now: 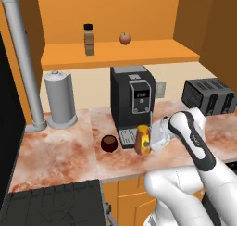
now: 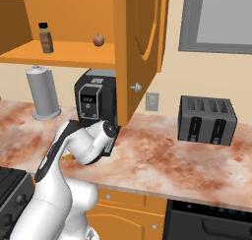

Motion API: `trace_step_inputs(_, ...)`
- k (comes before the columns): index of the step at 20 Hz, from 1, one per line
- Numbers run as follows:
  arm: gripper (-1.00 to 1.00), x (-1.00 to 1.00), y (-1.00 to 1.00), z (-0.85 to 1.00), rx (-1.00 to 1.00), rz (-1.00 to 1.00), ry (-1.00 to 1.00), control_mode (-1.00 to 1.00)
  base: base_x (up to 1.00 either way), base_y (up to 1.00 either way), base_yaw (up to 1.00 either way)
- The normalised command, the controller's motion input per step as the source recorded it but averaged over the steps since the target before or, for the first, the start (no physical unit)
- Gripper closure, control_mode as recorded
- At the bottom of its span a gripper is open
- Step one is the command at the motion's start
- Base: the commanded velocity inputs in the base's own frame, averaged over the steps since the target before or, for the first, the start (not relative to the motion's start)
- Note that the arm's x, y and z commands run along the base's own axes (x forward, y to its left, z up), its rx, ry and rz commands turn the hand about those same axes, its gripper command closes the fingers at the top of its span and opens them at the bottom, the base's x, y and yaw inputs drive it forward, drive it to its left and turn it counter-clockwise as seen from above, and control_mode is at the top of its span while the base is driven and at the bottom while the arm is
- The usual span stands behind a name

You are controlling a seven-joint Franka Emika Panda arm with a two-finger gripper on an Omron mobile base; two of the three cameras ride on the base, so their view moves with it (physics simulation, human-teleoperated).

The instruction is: Pick the cinnamon and honey bottle from the cabinet and place them next to the mug.

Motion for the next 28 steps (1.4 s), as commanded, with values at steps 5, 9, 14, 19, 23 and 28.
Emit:
trace_step_inputs(5,1.0,-0.4,0.0,-0.15,0.06,0.06,-0.01,-1.0,0.0,0.0,0.0)
trace_step_inputs(9,1.0,-0.14,0.07,-0.13,0.0,0.01,-0.07,-1.0,0.0,0.0,0.0)
trace_step_inputs(14,1.0,0.0,0.14,-0.13,0.0,-0.03,-0.09,-1.0,0.0,0.0,0.0)
trace_step_inputs(19,1.0,0.0,0.2,-0.23,0.0,-0.1,-0.04,-1.0,0.0,0.0,0.0)
trace_step_inputs(23,1.0,0.0,0.24,-0.2,0.0,-0.11,0.0,-1.0,0.0,0.0,0.0)
trace_step_inputs(28,1.0,0.0,0.22,-0.22,0.0,-0.09,0.0,-1.0,0.0,0.0,0.0)
